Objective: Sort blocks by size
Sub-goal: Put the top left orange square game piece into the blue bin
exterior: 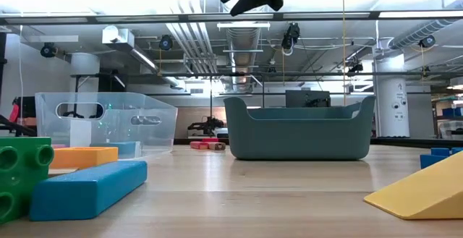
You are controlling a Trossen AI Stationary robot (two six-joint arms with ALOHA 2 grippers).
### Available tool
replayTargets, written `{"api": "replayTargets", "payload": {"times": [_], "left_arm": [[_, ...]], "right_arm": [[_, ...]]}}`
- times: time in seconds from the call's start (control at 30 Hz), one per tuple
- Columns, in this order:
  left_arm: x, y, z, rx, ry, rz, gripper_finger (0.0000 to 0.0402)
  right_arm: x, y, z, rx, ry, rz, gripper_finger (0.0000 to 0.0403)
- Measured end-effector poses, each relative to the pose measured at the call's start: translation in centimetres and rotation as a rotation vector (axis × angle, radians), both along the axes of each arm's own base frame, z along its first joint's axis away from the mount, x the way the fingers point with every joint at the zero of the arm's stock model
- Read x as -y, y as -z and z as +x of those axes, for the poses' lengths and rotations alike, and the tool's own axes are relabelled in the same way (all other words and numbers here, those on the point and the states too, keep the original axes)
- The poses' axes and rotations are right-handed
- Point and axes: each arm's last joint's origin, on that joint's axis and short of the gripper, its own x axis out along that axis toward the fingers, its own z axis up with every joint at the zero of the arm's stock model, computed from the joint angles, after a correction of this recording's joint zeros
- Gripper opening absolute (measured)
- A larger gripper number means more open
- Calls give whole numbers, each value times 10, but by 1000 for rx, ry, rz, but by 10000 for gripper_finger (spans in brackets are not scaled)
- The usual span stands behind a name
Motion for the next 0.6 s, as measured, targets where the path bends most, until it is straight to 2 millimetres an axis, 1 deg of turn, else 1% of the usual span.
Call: {"api": "replayTargets", "payload": {"times": [0.07, 0.13, 0.33, 0.43, 0.5, 0.6], "left_arm": [[0, 19, -2, -66, -26, -12, 155], [1, 31, -3, -94, -25, -28, 162], [-2, 58, -8, -128, -26, -60, 214], [-1, 68, -8, -102, -38, -90, 239], [-3, 76, -9, -87, -39, -93, 250], [-5, 85, -10, -69, -45, -88, 255]], "right_arm": [[-1, 0, 0, 0, -14, 13, 199], [-1, 0, 0, 0, -15, 15, 199], [-1, 0, 0, 3, -10, 22, 209], [-1, 0, 0, 3, -9, 23, 215], [-1, 0, 0, 3, -8, 24, 219], [-1, 0, 0, 3, -7, 24, 226]]}}
